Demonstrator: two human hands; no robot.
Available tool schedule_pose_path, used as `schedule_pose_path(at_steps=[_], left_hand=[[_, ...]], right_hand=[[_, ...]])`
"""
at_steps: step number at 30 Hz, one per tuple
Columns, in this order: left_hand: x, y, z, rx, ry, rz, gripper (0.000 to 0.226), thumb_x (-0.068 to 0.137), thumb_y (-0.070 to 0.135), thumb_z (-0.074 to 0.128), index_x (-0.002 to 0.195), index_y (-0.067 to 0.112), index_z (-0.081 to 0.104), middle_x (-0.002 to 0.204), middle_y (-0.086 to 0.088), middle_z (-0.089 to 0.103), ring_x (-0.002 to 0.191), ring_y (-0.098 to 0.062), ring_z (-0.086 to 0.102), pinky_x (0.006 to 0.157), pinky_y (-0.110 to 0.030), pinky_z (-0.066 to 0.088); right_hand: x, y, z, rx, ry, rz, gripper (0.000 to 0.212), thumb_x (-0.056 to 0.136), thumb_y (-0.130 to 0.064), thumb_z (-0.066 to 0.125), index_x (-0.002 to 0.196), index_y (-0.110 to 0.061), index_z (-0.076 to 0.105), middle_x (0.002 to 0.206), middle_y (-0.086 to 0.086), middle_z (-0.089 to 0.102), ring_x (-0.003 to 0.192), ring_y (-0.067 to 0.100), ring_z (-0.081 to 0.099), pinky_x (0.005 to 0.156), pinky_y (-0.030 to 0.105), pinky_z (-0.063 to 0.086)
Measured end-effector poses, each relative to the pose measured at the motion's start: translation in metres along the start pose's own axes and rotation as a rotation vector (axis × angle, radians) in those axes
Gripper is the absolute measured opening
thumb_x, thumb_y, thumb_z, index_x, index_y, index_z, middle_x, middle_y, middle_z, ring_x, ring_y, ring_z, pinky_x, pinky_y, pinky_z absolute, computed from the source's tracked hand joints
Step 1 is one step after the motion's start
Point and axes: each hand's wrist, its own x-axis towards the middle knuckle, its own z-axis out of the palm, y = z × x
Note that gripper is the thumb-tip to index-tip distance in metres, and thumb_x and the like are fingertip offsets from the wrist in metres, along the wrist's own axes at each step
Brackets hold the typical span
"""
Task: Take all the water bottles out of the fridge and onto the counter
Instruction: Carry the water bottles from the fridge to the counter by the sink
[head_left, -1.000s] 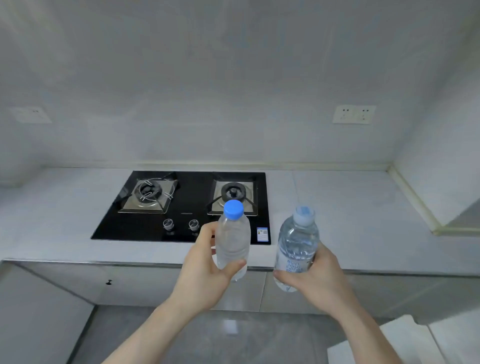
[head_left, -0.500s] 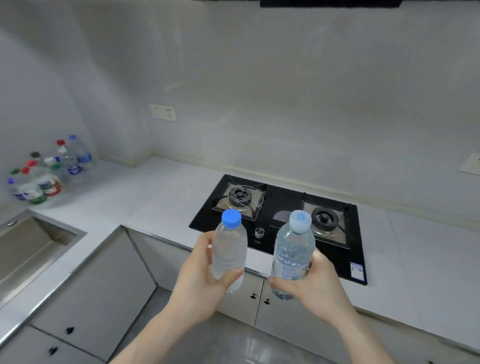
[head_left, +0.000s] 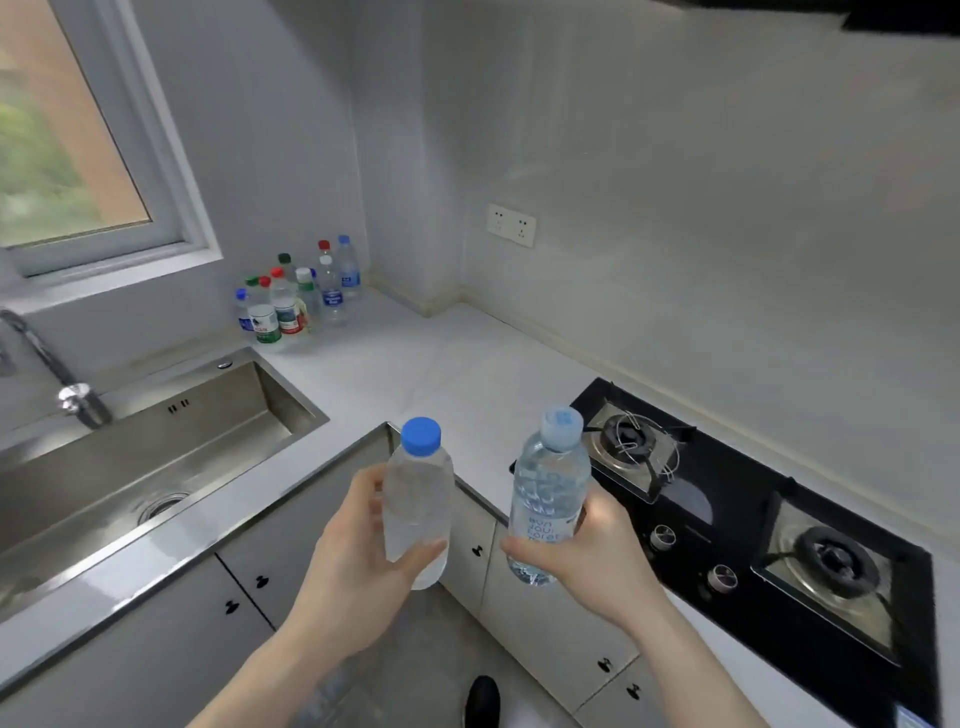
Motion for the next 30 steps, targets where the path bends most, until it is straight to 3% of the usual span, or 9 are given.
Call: schedule_pose_path(at_steps=[4,7,10,16,19,23,27,30], left_hand=[[0.034,-0.011,-0.019,0.019,0.075,-0.027,0.057,0.081,0.027,0.085,0.113,0.052,0.045,0.114,0.04,0.058,0.106,0.012,0.057,0.084,-0.022,0.046],[0.07,-0.017,-0.027,0.032,0.108,-0.046,0.058,0.08,0.025,0.086,0.114,0.049,0.046,0.111,0.04,0.06,0.103,0.01,0.06,0.082,-0.025,0.049],[0.108,-0.018,-0.032,0.059,0.134,-0.077,0.059,0.079,0.022,0.086,0.113,0.049,0.045,0.107,0.043,0.059,0.099,0.011,0.061,0.079,-0.027,0.051],[0.194,-0.018,-0.038,0.085,0.172,-0.074,0.06,0.08,0.023,0.086,0.122,0.042,0.047,0.11,0.026,0.065,0.1,0.012,0.06,0.074,-0.018,0.049],[0.223,-0.024,-0.044,0.089,0.196,-0.071,0.059,0.079,0.022,0.087,0.117,0.045,0.047,0.109,0.031,0.065,0.101,0.009,0.061,0.076,-0.02,0.049],[0.251,-0.031,-0.056,0.104,0.231,-0.099,0.059,0.079,0.024,0.087,0.118,0.045,0.047,0.112,0.038,0.06,0.101,0.009,0.06,0.079,-0.025,0.052],[0.285,-0.043,-0.071,0.118,0.253,-0.116,0.058,0.078,0.023,0.087,0.116,0.042,0.048,0.11,0.04,0.06,0.101,0.009,0.06,0.076,-0.017,0.046],[0.312,-0.056,-0.084,0.126,0.245,-0.117,0.06,0.077,0.023,0.088,0.115,0.045,0.047,0.109,0.039,0.06,0.1,0.009,0.06,0.078,-0.018,0.046]], right_hand=[[0.051,-0.005,0.027,0.001,-0.08,-0.032,0.051,0.066,-0.019,0.097,0.105,-0.033,0.067,0.1,-0.009,0.076,0.092,0.006,0.073,0.08,0.025,0.061],[0.095,-0.007,0.041,-0.002,-0.104,-0.047,0.051,0.062,-0.028,0.095,0.101,-0.041,0.065,0.105,-0.006,0.07,0.094,0.007,0.071,0.085,0.035,0.062],[0.139,-0.009,0.048,-0.032,-0.12,-0.084,0.043,0.064,-0.025,0.092,0.095,-0.034,0.064,0.102,-0.007,0.062,0.092,0.01,0.068,0.085,0.04,0.061],[0.237,-0.012,0.055,-0.048,-0.18,-0.141,0.043,0.067,-0.024,0.092,0.095,-0.038,0.063,0.101,-0.004,0.064,0.095,0.009,0.066,0.086,0.037,0.059],[0.277,-0.015,0.062,-0.044,-0.194,-0.162,0.045,0.067,-0.026,0.093,0.096,-0.043,0.063,0.102,-0.007,0.064,0.097,0.007,0.065,0.088,0.033,0.057],[0.319,-0.018,0.076,-0.029,-0.212,-0.15,0.047,0.064,-0.027,0.093,0.096,-0.045,0.063,0.101,-0.005,0.068,0.095,0.009,0.068,0.088,0.038,0.059],[0.359,-0.018,0.094,-0.026,-0.218,-0.116,0.05,0.059,-0.037,0.093,0.098,-0.047,0.063,0.103,-0.005,0.07,0.094,0.008,0.07,0.088,0.038,0.06],[0.385,-0.016,0.107,-0.032,-0.209,-0.079,0.05,0.058,-0.038,0.093,0.099,-0.039,0.065,0.105,-0.005,0.07,0.093,0.008,0.071,0.087,0.038,0.06]])
